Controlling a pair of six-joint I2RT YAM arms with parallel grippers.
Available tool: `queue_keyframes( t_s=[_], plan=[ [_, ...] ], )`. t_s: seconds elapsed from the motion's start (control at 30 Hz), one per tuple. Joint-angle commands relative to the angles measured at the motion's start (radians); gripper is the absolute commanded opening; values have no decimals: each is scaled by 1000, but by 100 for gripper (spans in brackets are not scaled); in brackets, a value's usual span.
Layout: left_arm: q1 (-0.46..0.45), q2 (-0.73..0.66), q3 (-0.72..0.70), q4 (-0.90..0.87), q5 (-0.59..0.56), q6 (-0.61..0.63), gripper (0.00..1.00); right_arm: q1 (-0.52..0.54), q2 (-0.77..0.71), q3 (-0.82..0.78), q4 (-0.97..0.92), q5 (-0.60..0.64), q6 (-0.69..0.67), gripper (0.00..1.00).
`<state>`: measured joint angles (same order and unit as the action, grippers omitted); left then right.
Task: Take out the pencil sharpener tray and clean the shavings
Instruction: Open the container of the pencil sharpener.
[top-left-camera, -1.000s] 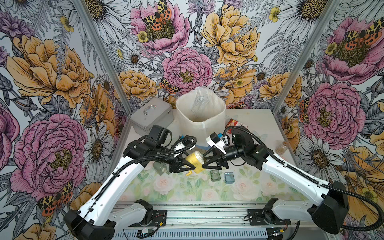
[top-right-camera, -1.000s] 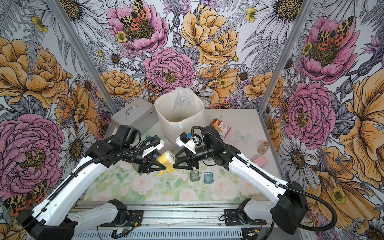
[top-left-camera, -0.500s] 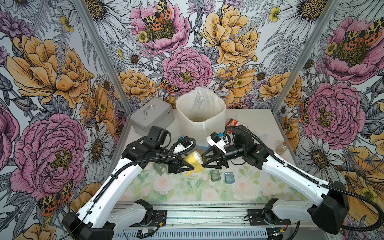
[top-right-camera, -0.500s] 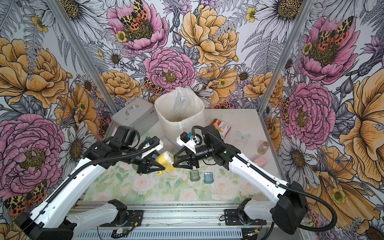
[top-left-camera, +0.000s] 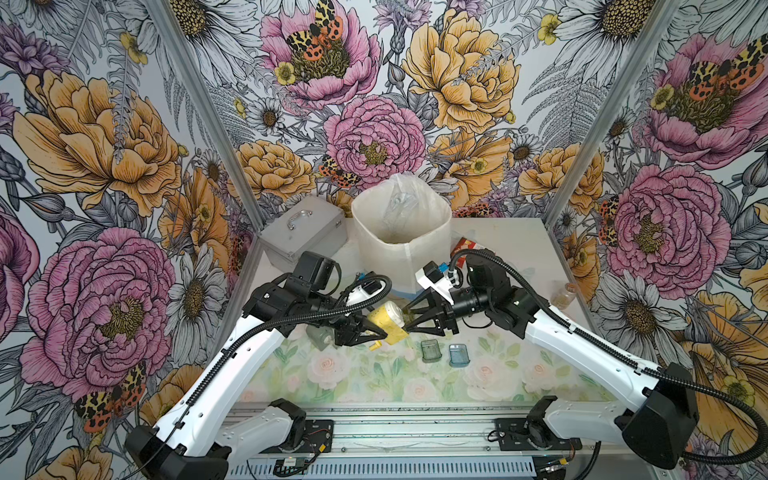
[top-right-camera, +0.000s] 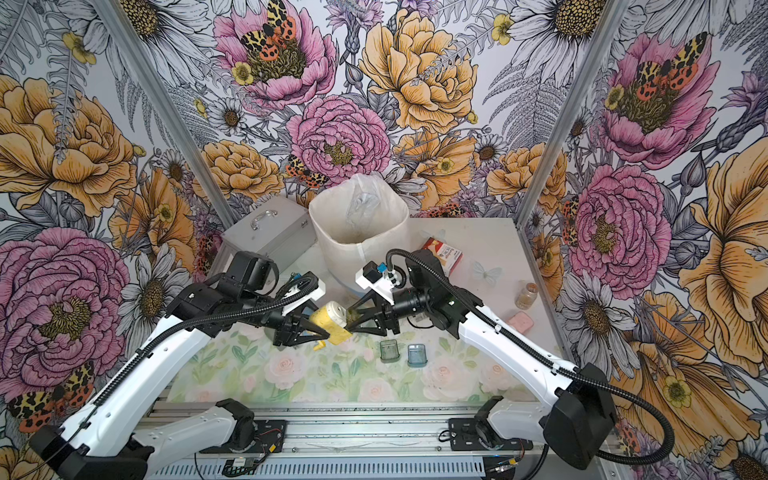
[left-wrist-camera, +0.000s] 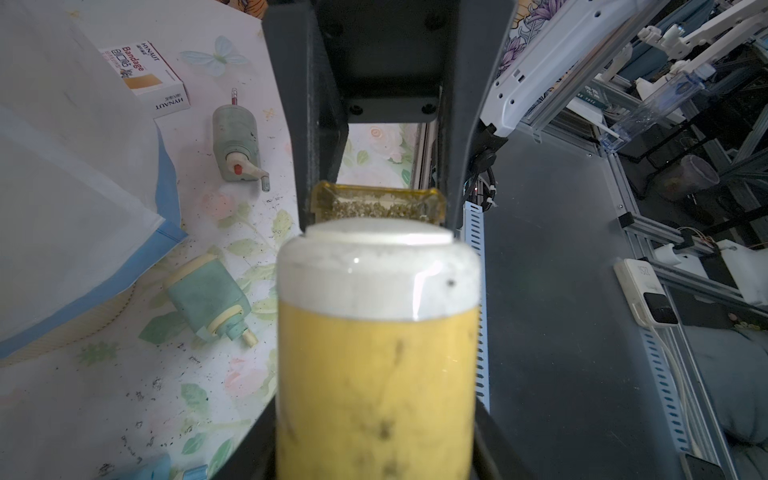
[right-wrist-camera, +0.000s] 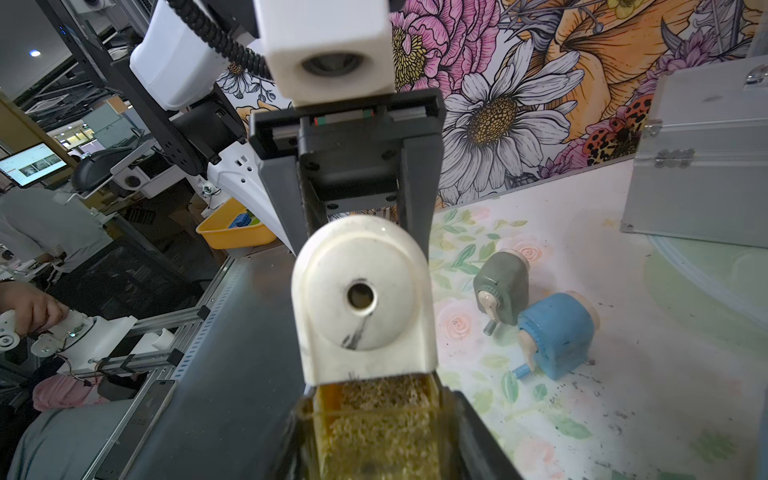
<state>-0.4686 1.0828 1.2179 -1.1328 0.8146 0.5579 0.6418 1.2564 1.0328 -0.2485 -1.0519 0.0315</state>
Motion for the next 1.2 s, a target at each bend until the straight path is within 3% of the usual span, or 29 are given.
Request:
queue_keyframes(
  t_s=[0.0,0.87,1.17],
  plan=[
    [27,-36,3,-70,-132,68,0,-63,-31,21,-35,57,80,36],
    [89,-89,-3,-80,-123,64,0,-119,-52,24,-34,15,90,35],
    [144,-37,41,-58,-237,41,0,-116,-47,49,-34,30,106,35]
  ],
)
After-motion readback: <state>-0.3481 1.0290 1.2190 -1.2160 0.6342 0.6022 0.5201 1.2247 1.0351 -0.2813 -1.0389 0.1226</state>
